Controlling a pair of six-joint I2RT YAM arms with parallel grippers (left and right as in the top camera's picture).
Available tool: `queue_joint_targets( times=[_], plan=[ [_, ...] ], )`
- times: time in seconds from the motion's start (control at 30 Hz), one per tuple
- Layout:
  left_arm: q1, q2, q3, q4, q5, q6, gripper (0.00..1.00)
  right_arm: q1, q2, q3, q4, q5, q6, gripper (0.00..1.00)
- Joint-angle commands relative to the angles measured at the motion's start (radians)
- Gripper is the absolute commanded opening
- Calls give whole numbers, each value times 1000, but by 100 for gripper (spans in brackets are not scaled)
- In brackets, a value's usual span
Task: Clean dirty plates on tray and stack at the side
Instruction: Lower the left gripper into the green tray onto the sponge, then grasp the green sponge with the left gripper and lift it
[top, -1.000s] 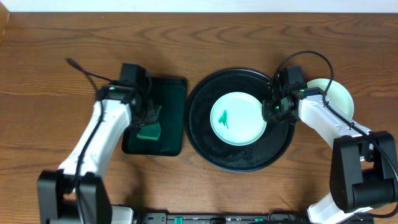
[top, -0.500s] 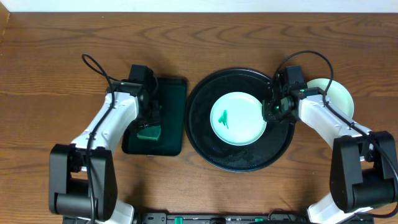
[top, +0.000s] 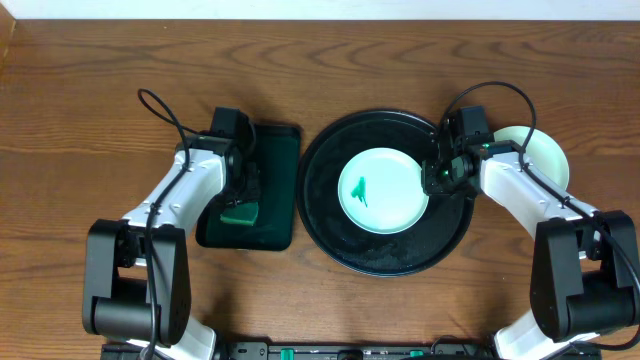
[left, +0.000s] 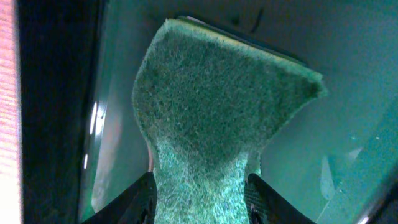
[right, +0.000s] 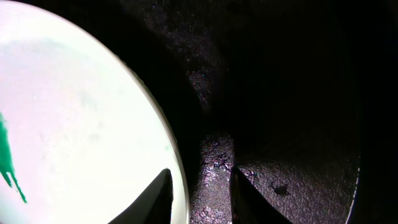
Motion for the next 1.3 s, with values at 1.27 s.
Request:
queue_joint_targets(
  times=[1.27],
  plan=[
    [2, -298, -66, 54, -5, 10, 7, 4, 10, -6, -2, -4, -11, 25]
  ],
)
